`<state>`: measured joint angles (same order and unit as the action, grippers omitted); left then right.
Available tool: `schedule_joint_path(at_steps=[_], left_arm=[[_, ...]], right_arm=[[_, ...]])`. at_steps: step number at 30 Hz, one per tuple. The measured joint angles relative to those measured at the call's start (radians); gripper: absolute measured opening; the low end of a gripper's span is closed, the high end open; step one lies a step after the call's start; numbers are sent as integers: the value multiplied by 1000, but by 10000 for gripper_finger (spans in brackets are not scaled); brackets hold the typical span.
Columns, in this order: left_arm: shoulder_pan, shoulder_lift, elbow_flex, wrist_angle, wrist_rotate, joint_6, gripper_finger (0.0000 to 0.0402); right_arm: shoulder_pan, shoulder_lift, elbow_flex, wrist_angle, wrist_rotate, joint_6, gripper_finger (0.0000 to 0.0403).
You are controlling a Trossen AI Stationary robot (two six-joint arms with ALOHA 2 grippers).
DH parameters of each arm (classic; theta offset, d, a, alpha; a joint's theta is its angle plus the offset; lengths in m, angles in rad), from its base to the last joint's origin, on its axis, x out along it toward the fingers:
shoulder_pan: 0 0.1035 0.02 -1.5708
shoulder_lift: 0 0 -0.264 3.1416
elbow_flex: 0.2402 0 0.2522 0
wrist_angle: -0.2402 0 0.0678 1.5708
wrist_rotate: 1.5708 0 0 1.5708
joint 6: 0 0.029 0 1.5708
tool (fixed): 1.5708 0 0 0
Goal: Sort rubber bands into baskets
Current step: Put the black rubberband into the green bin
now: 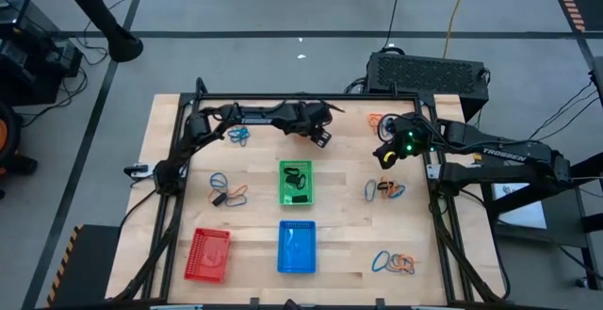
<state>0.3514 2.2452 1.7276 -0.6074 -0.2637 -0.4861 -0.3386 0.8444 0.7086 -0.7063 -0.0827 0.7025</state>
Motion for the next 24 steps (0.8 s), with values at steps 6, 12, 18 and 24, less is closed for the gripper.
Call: schedule_joint_path(at_steps=[6,12,18,24], left_arm=[[-2,7,0,-9,-37,13,204],[-3,9,0,-6,-60,-6,190],[-4,9,0,-7,-60,-28,189],[-26,9,0,7,-54,-25,189]], right_arm=[[0,0,0,0,-3,0,114],[0,0,0,0,-3,0,114],[0,0,0,2,-2,0,114],[0,0,0,3,-3,0,114]])
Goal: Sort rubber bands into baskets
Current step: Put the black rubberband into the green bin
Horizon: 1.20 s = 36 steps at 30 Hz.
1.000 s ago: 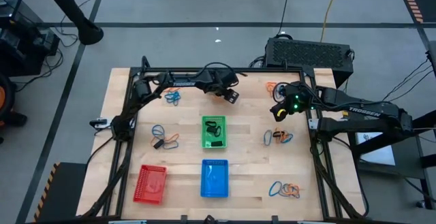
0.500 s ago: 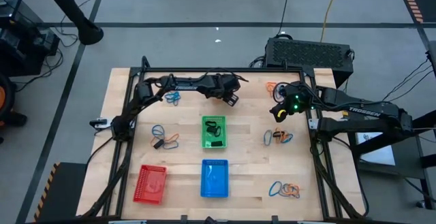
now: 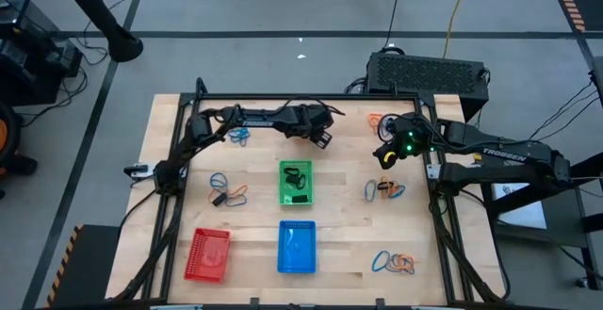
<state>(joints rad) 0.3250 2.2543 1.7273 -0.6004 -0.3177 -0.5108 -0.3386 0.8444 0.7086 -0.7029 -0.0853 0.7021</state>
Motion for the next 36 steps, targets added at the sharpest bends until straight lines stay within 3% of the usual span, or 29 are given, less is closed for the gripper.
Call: schedule_joint_path(at_steps=[19,24,28,30,36], left_arm=[[-18,10,-1,1,-38,-7,183],[-16,14,-1,-11,-40,-6,136],[-25,53,6,63,53,4,101],[-29,64,12,38,6,0,87],[-22,70,12,25,-2,38,29]], right_arm=[[0,0,0,43,0,9,114],[0,0,0,42,0,11,114],[0,0,0,42,0,13,114],[0,0,0,42,-13,22,114],[9,-1,0,37,-102,21,114]])
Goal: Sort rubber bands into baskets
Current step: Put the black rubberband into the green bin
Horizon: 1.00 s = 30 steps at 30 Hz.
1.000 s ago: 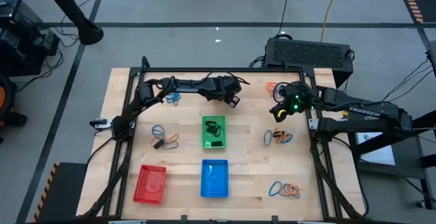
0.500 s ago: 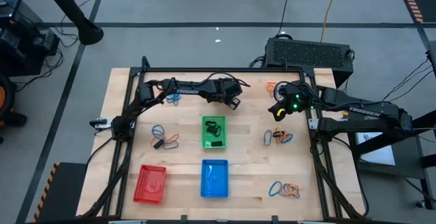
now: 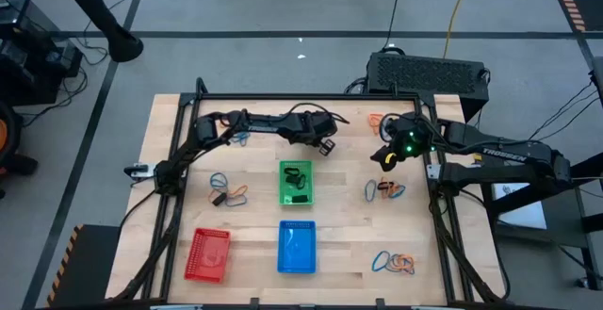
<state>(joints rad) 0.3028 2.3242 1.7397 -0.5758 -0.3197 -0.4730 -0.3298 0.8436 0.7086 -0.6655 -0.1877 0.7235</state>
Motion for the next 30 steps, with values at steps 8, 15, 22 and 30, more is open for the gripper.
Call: schedule_joint_path(at_steps=[8,15,22,30], left_arm=[[-8,-118,12,-27,37,121,3],[-18,-308,15,-33,205,250,2],[-15,-474,17,-202,582,277,1],[-60,-571,17,-457,733,354,1]], right_arm=[[18,0,0,4,5,-8,114],[18,0,0,7,6,-14,114],[25,0,0,14,5,-4,114],[53,-1,0,101,5,-9,114]])
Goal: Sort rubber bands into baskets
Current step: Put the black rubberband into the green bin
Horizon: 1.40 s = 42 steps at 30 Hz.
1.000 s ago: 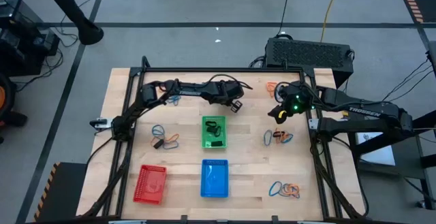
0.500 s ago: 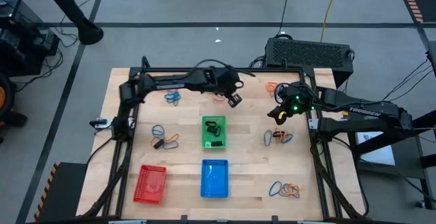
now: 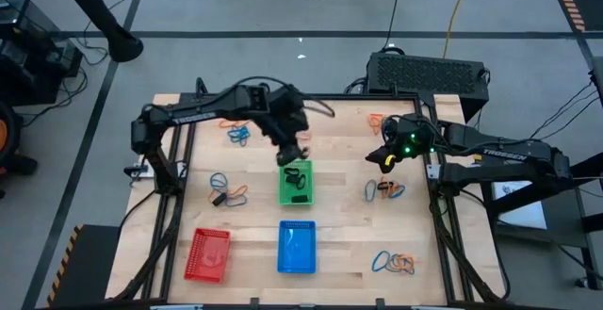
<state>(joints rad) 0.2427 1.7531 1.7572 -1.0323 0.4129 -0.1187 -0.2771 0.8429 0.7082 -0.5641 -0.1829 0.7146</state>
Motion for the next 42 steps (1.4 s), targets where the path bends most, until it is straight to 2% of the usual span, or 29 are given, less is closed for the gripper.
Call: schedule_joint_path(at_steps=[4,13,22,28,36,42], left_arm=[[-47,0,-3,-141,-4,27,0],[-149,5,-140,-80,-22,-33,0],[-163,5,-215,-52,-25,-83,0],[-167,5,-258,-25,-50,-63,0],[-173,-23,-325,-162,-71,-32,0],[-186,-98,-421,-171,-74,-54,0]], right_arm=[[0,0,0,9,-1,-1,114],[5,0,0,-4,-27,-36,114],[4,0,0,-2,-28,-63,114],[4,0,0,-2,-28,-65,114],[5,1,0,-1,-27,-65,114],[4,17,0,31,-25,-63,114]])
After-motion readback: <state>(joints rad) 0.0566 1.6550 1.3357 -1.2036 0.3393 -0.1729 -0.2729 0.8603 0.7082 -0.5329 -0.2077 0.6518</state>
